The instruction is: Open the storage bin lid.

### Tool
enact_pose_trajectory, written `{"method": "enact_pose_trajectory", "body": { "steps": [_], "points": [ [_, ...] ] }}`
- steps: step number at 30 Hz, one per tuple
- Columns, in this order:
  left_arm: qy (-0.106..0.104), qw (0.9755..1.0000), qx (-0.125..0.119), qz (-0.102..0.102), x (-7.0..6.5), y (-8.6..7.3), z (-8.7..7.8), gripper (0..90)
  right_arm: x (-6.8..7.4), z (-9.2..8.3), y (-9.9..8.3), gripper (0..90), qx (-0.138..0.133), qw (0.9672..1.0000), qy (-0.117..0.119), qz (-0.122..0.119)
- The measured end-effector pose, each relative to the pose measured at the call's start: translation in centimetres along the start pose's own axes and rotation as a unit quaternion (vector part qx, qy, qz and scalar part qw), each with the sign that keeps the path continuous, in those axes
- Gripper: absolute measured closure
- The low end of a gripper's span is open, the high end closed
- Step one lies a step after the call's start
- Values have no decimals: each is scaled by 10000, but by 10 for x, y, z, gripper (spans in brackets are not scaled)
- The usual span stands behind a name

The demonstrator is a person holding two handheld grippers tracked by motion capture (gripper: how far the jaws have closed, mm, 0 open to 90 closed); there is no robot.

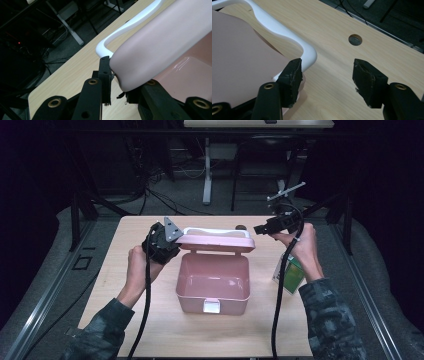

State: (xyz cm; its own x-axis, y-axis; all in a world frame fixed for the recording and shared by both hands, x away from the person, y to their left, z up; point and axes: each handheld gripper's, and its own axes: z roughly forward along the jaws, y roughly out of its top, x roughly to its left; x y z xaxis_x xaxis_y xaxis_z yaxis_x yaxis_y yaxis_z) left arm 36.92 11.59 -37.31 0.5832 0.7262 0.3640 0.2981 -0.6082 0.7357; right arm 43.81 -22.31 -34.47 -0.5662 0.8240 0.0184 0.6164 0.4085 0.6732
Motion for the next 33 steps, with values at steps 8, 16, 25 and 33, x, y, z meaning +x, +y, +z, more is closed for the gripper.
{"method": "enact_pose_trajectory", "body": {
  "steps": [8,16,25,33],
  "points": [
    [-69,9999,110,-26,3,4,1,787,10,-22,-42,337,31,10000,-24,37],
    [-99,9998,193,-52,5,8,3,788,32,-17,-87,371,31,9997,241,-16],
    [-166,9994,301,-94,10,13,5,789,71,23,-120,414,166,9967,772,-187],
    [-231,9990,339,-198,16,17,9,793,85,40,-127,529,287,9965,724,-301]
  ]
}}
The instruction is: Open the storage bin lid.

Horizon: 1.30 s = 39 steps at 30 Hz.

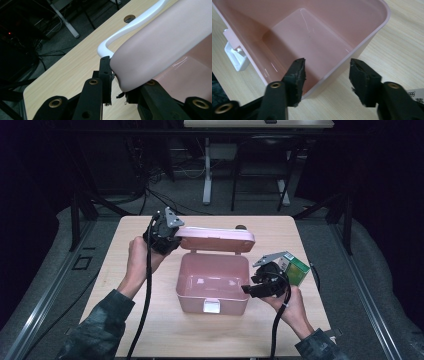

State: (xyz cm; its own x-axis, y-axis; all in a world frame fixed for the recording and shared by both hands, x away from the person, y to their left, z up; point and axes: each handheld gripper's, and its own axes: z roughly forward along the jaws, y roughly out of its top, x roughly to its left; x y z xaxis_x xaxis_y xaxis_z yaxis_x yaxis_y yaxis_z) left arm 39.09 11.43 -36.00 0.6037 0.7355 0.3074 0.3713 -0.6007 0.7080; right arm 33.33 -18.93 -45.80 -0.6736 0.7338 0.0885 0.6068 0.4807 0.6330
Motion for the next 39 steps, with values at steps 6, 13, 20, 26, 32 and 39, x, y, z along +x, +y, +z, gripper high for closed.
{"method": "enact_pose_trajectory", "body": {
  "steps": [6,13,20,26,32,39],
  "points": [
    [2,10000,51,-31,5,5,4,792,0,2,-5,550,-29,10000,63,56],
    [-2,10000,89,-37,9,10,9,788,-2,6,-8,536,-151,9998,53,93],
    [-11,9999,52,-160,16,15,19,787,-3,9,-8,529,-166,9998,-1,96],
    [-40,9996,71,-280,23,19,27,788,-4,11,-8,521,-169,9998,-3,69],
    [-41,9995,100,-286,27,22,34,789,-4,12,-8,519,-176,9998,-19,87],
    [-118,9991,84,-405,32,23,39,792,-5,14,-8,507,-154,9998,19,90]
  ]
}}
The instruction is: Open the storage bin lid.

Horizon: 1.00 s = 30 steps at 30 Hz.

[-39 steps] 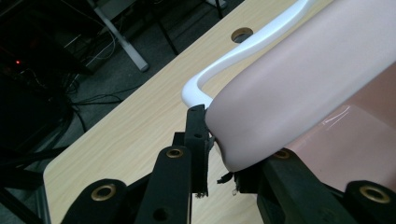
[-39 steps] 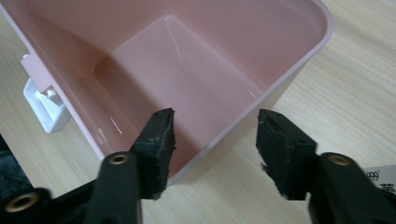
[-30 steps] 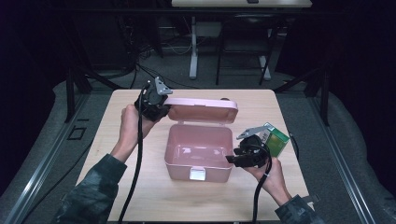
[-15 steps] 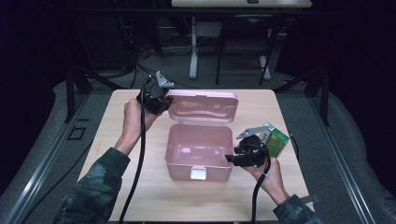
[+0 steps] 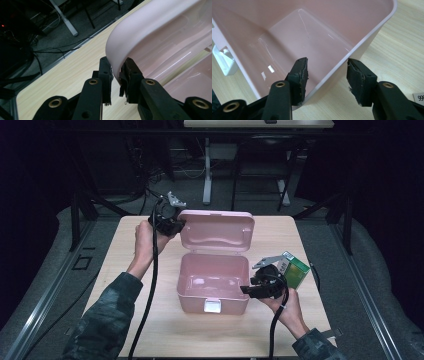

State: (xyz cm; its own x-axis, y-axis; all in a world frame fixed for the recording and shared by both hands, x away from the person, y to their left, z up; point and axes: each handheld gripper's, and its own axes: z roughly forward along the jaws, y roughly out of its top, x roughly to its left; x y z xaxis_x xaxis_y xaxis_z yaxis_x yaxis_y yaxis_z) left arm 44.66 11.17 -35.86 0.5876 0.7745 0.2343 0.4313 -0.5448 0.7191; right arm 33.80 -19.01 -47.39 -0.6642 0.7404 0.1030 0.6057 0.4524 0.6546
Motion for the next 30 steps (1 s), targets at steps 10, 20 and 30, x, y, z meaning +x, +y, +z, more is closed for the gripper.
{"method": "enact_pose_trajectory", "body": {
  "steps": [10,20,30],
  "points": [
    [9,10000,51,-60,5,4,9,792,-1,1,1,498,34,10000,-3,-41],
    [-36,9996,104,-254,12,7,19,793,-1,3,4,499,94,9997,-109,-180],
    [-4,9992,236,-308,17,7,21,790,-7,6,5,502,32,9997,-25,-255]
  ]
}}
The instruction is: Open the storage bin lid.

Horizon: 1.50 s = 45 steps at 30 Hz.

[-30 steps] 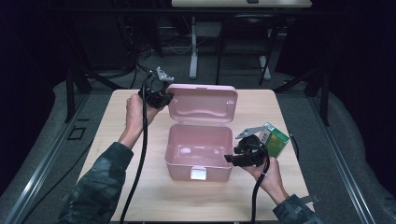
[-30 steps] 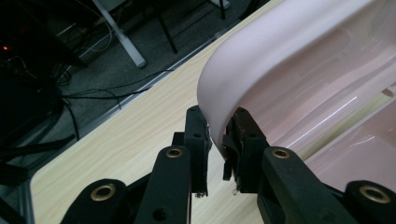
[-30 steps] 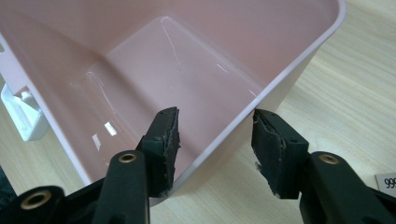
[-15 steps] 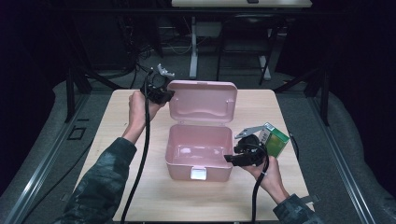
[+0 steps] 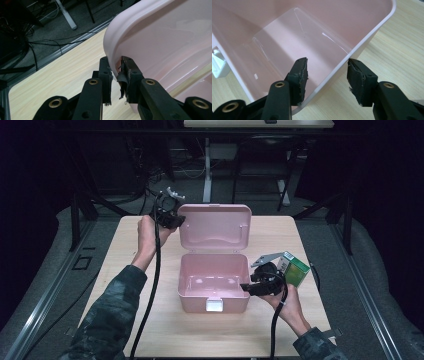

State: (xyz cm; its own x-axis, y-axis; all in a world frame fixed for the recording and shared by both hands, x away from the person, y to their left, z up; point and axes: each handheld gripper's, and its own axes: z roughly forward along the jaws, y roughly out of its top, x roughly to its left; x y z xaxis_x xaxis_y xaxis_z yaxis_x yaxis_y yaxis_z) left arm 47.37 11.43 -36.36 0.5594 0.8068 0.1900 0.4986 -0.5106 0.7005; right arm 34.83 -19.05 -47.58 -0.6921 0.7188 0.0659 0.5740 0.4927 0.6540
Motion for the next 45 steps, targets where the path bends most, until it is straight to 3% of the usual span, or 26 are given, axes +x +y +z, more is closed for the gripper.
{"method": "enact_pose_trajectory", "body": {
  "steps": [7,20,21,28,45],
  "points": [
    [45,10000,18,-21,1,2,6,787,0,0,-1,502,-22,10000,26,74],
    [-124,9995,184,-235,11,8,21,788,-1,1,0,499,-12,10000,13,58],
    [-158,9991,198,-335,12,8,24,789,-1,1,0,499,-4,10000,4,78],
    [-171,9985,321,-413,16,10,34,789,0,8,-1,499,143,9999,-64,32],
    [-335,9952,576,-713,27,8,65,788,0,7,-4,505,29,10000,-36,73]
  ]
}}
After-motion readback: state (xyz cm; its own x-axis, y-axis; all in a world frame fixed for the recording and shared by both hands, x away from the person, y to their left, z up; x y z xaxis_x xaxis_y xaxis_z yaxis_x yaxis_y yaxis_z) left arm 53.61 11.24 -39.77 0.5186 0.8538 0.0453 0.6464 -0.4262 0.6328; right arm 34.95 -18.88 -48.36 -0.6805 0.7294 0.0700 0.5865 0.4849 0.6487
